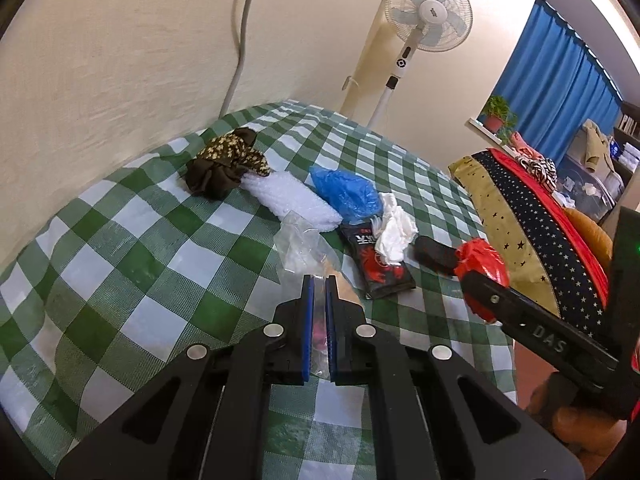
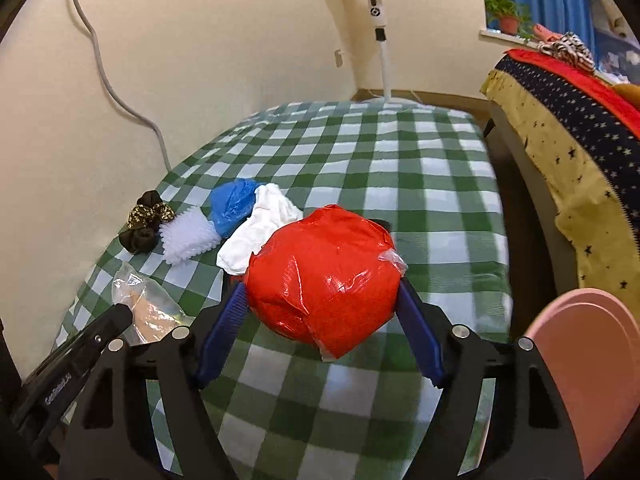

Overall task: Collect trash
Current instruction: 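Grasp the red plastic bag with the right tool while the left tool grasps the clear bag, then carry the red bag and clear bag over the pink bin and release both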

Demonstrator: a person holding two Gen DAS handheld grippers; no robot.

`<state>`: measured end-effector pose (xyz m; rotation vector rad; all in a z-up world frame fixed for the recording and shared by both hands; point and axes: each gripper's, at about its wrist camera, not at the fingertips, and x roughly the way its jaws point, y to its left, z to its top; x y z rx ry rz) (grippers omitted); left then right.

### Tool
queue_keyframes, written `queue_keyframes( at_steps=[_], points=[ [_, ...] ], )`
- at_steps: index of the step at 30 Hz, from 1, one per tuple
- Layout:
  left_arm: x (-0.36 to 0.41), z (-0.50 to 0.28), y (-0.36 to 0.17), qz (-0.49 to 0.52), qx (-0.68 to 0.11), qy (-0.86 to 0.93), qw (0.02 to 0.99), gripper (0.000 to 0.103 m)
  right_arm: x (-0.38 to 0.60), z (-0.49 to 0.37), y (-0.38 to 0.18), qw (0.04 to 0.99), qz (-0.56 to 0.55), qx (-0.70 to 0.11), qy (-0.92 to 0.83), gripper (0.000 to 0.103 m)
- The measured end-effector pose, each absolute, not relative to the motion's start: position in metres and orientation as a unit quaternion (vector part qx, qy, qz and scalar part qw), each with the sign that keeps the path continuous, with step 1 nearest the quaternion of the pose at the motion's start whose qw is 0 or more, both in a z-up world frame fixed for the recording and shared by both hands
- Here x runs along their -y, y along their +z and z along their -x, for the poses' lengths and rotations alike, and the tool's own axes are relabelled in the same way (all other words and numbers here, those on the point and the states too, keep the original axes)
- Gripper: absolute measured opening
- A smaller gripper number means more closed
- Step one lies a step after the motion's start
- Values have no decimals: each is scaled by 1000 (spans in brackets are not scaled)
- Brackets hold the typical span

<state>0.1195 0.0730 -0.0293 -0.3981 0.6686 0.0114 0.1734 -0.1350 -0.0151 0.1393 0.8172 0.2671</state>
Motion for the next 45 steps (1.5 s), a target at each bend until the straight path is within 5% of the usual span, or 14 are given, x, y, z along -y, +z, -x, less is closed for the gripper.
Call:
queue_keyframes(
  at_steps=[33,45],
  points=[
    [-12,-69,24,131,-280,-97,946,5,258,-54,93,947,-80,-312,2,74],
    [24,-55,35,102,-261,-141,950,6,302,-31,92,949,-99,-292,-59,74]
  ],
)
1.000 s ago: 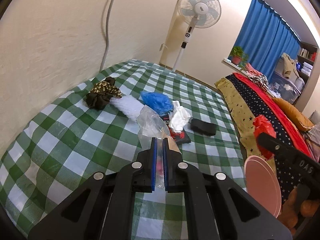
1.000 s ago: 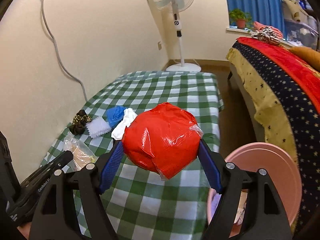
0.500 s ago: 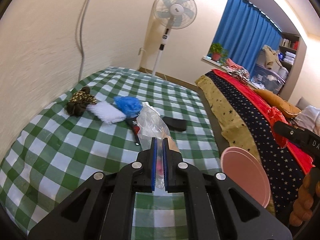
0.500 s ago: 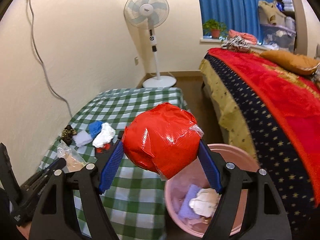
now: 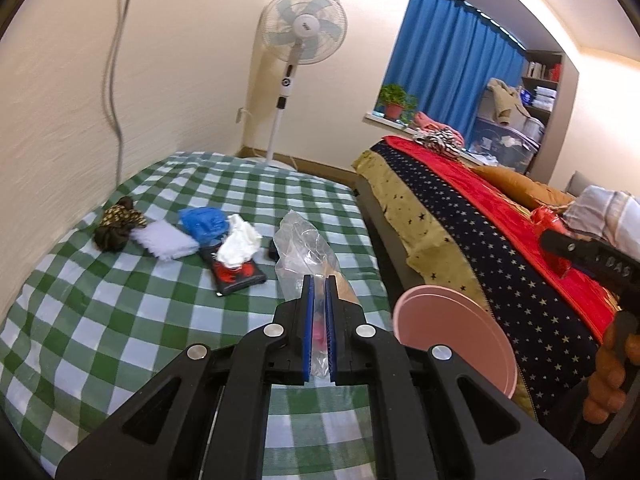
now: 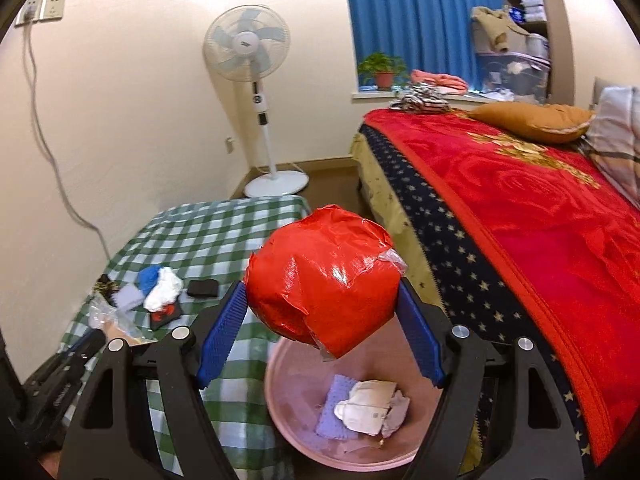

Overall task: Collect trash
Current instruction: 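Carry the red bag and clear bag over the pink bin and release both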

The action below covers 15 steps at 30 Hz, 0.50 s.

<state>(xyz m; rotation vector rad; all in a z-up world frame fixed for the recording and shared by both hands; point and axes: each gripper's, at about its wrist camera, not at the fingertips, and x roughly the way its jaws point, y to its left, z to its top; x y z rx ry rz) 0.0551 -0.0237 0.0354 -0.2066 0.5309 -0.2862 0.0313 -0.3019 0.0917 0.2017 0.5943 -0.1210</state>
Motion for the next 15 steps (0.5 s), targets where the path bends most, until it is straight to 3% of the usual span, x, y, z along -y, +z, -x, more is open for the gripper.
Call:
queue_keyframes(
  at_steps=[15],
  points=[
    [73,-60,26,76,-257,-194,944,5,332,-27,74,945,-122,-277,-124,74]
  ],
)
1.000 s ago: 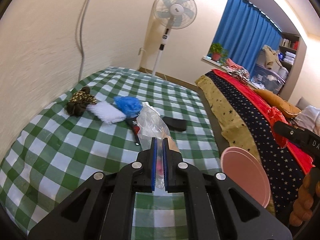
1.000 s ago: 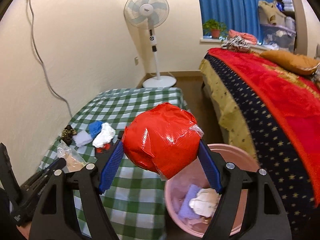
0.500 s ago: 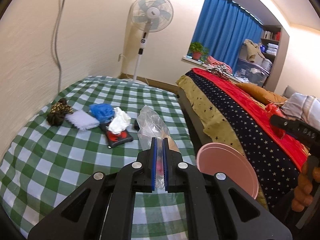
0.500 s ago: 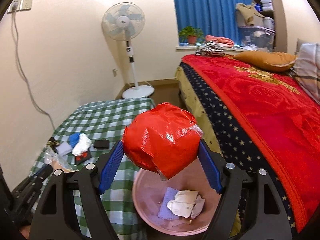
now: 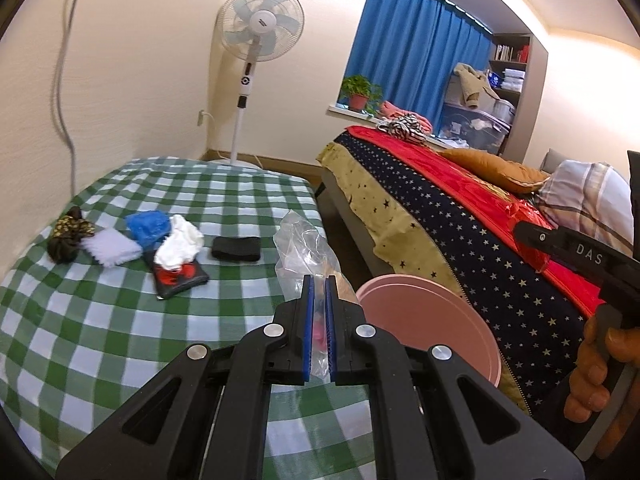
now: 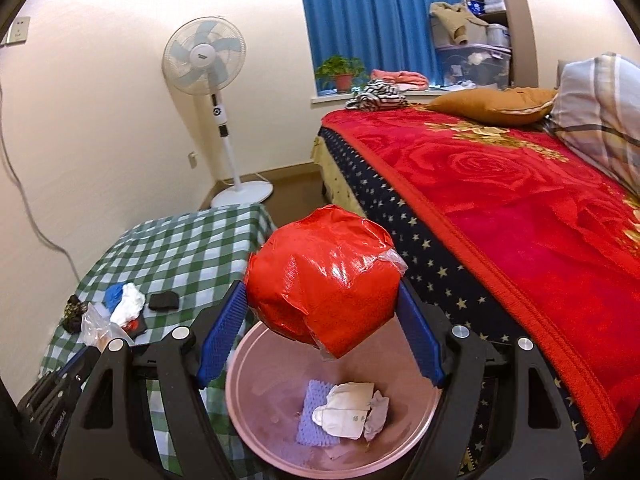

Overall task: Collect trash
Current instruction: 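Carry the red bag and clear bag over the pink bin and release both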

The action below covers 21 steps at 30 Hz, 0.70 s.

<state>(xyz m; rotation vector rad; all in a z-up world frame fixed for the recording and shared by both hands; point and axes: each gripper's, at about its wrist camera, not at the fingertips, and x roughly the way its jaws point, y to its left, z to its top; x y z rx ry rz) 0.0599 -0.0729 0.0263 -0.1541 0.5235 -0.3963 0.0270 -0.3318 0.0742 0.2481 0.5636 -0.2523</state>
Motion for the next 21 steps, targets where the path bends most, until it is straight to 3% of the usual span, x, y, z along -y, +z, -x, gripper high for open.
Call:
queue_keyframes(
  at_steps=[21],
  points=[
    [140,-78,7,74,-273,-260,923,5,347,-37,60,935,-124,-285,-173,74]
  ],
)
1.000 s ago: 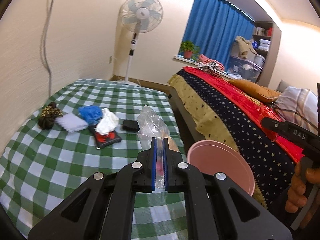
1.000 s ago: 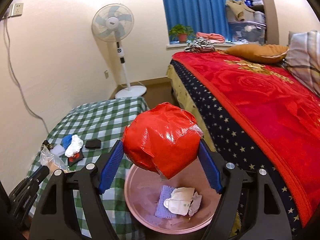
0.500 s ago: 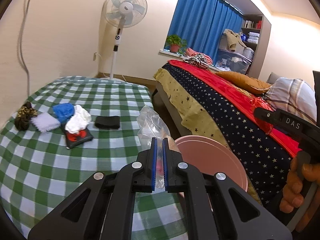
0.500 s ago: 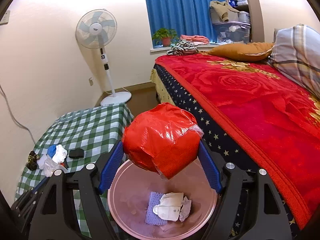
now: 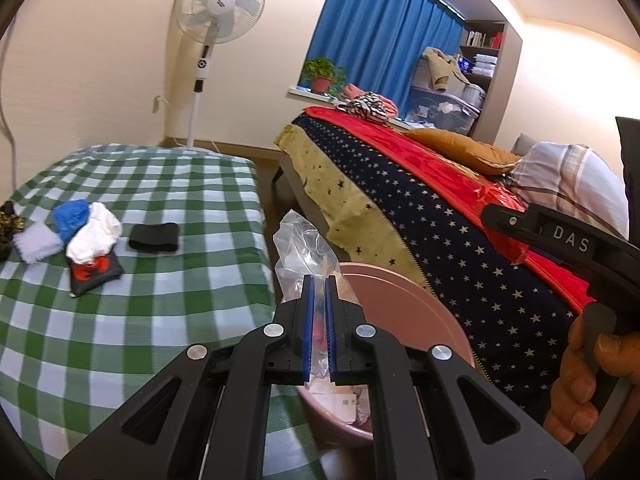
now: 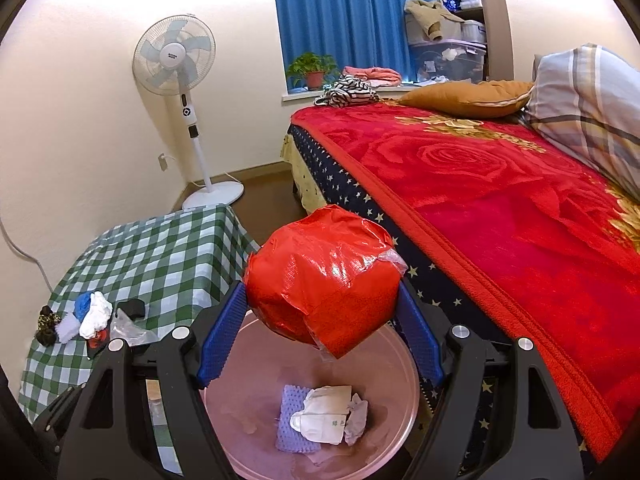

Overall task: Collect trash
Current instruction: 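Carry the red bag and clear bag over the pink bin and release both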

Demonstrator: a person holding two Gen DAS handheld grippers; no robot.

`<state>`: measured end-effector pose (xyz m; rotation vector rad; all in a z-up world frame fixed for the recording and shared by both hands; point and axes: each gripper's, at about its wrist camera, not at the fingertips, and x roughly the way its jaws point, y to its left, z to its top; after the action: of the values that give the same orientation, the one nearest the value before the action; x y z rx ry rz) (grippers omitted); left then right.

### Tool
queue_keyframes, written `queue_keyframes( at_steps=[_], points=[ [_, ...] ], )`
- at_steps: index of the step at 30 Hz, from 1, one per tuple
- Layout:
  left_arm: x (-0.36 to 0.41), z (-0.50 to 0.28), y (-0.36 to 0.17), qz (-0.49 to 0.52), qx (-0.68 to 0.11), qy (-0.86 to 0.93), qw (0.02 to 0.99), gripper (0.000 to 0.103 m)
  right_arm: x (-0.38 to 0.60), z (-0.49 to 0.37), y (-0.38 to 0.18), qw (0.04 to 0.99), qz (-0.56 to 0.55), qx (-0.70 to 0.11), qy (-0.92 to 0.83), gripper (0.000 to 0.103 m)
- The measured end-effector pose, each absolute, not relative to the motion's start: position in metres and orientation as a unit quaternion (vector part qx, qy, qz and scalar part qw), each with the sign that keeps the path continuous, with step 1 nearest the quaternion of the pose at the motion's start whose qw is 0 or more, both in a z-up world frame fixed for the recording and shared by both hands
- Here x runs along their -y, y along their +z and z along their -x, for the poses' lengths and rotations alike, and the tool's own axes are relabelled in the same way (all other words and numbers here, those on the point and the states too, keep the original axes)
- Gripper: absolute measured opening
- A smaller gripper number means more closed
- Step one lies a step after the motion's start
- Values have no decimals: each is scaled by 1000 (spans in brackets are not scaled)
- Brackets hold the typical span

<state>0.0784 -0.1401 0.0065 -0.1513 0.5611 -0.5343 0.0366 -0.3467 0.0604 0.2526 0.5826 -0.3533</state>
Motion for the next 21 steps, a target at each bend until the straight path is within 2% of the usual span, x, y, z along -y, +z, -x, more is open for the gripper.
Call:
queue_keyframes(
  at_steps=[7,10,21],
  points=[
    [159,-83,-3,72,-293,-285,910,7,350,-41,54,929,-127,-300,-177,77],
    [160,-85,-10,76,-307,-286,904,16,354,-42,51,924,-130,-304,-192,78],
    [148,-82,-6,83,-304,-279,907,16,350,-39,52,928,-130,-301,-179,78]
  ],
)
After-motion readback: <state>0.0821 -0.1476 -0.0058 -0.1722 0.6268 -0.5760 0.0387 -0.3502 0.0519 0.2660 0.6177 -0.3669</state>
